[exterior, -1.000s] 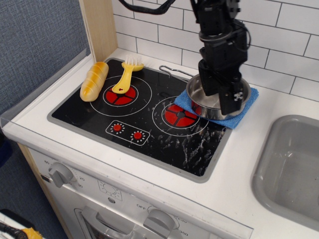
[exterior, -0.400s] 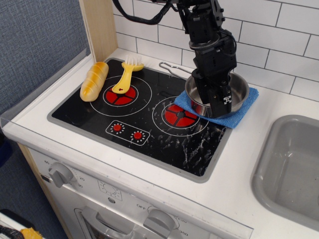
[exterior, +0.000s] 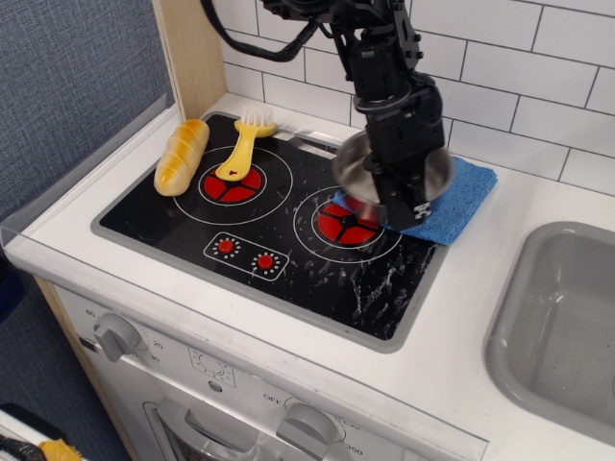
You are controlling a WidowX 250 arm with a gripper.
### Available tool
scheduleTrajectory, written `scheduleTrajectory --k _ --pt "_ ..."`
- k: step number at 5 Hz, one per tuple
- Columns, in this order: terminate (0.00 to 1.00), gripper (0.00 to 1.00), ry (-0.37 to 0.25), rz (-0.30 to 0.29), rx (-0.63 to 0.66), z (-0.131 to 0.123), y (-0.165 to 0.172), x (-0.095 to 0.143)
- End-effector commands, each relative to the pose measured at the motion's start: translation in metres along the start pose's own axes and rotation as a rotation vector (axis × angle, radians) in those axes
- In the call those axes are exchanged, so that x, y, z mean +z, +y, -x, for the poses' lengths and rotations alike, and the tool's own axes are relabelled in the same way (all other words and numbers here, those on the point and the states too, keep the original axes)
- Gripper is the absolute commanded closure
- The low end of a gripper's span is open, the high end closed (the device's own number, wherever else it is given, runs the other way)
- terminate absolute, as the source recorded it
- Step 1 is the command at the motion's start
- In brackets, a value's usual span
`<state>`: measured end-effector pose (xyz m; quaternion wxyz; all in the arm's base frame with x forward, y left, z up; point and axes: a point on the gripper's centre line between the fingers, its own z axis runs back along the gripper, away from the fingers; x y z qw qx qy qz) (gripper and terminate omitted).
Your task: Place the pan on the left edge of the stove.
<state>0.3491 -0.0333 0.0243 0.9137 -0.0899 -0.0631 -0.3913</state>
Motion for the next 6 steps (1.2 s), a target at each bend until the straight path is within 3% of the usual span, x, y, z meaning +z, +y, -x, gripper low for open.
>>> scheduleTrajectory --k 1,2,3,4,6 --pt "0.0 1.0 -0.13 -0.14 0.024 0.022 -0.009 0.047" --pt "0.0 1.0 -0.187 -0.176 0.049 0.028 -0.004 0.096" --pt "0.0 1.0 -0.201 -0.19 0.055 0.052 0.001 0.123" --pt "0.0 1.0 -0.157 -0.179 0.043 0.088 0.009 0.121" --pt "0.0 1.0 -0.046 -0.181 0.011 0.151 0.013 0.089"
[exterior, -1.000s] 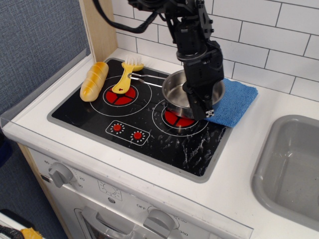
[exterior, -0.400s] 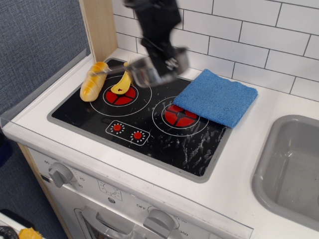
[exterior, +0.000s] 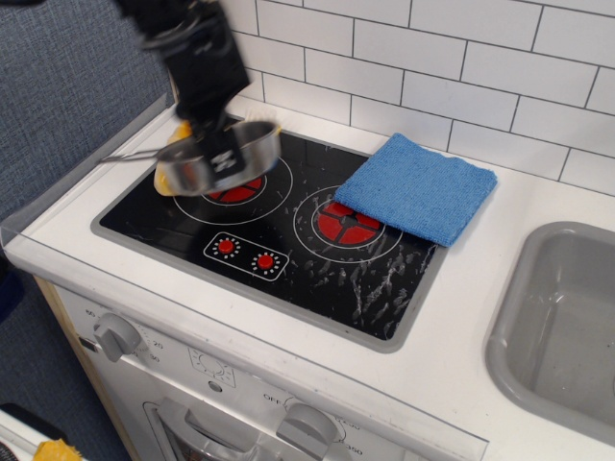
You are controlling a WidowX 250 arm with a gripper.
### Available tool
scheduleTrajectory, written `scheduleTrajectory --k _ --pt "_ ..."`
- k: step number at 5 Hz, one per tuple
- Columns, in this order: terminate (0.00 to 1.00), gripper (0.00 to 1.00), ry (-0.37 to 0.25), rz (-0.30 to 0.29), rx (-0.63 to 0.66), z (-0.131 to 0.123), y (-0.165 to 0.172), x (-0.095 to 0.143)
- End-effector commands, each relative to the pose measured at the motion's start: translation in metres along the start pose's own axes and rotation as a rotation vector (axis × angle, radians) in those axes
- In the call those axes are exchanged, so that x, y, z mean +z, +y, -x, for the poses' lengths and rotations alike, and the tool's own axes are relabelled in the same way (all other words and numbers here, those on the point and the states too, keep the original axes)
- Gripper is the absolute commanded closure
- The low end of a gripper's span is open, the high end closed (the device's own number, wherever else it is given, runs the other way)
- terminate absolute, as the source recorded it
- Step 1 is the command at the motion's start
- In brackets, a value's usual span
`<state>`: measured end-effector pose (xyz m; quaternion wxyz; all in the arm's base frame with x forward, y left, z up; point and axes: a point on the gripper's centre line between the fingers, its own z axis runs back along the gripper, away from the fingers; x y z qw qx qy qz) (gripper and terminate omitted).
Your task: Place the pan on the left edge of the stove.
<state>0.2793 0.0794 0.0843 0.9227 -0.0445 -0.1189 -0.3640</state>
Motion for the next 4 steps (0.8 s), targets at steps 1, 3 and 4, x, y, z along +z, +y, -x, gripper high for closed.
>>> scheduleTrajectory --k 1,3,4 --pt "0.0 1.0 0.046 -0.044 -0.035 0.048 -0.013 -0.002" --pt "0.0 0.0 0.085 -0.046 0.02 0.054 -0.007 -0.008" --pt "0.0 0.0 0.145 -0.008 0.116 0.057 -0.003 -0.015"
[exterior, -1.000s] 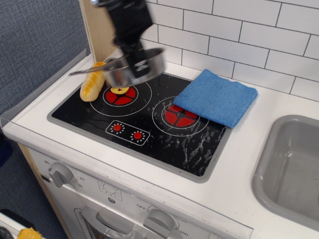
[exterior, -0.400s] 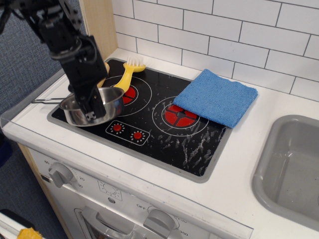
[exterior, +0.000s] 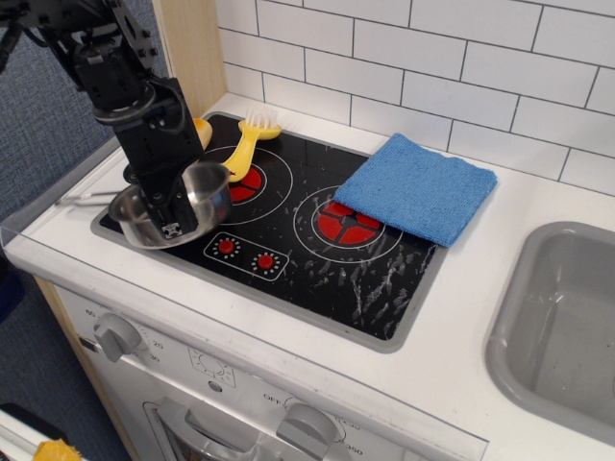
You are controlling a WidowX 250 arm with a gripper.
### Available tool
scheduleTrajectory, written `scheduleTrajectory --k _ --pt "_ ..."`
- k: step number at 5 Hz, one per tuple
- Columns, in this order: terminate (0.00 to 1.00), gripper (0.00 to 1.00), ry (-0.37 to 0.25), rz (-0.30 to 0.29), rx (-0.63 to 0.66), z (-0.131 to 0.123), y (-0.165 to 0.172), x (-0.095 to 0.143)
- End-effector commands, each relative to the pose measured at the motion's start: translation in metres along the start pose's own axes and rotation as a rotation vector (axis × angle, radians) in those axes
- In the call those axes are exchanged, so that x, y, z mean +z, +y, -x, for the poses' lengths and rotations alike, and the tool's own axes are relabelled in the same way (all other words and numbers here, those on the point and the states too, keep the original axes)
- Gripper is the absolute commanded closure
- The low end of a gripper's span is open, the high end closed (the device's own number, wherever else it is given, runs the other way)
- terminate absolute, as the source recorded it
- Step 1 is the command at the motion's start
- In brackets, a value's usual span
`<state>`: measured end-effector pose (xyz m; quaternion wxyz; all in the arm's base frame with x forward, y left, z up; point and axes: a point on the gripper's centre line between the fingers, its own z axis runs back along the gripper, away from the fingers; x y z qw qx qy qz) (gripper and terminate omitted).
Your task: Place the pan on the left edge of the stove.
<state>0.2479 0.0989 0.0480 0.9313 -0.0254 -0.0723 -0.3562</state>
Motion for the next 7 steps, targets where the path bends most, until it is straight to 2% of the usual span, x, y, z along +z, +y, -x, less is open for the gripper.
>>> scheduleTrajectory --k 1,2,3,4,6,7 --pt "0.0 0.0 0.08 0.0 0.182 0.018 0.006 0.001" --pt "0.0 0.0 0.026 -0.045 0.269 0.016 0.005 0.011" --pt "0.0 0.0 -0.028 -0.14 0.49 0.011 0.006 0.036" --pt "0.0 0.0 -0.045 -0.165 0.628 0.006 0.011 0.051" --pt "0.0 0.0 -0.033 -0.141 0.642 0.001 0.019 0.051" --pt "1.0 0.0 -0.033 -0.141 0.642 0.001 0.019 0.051"
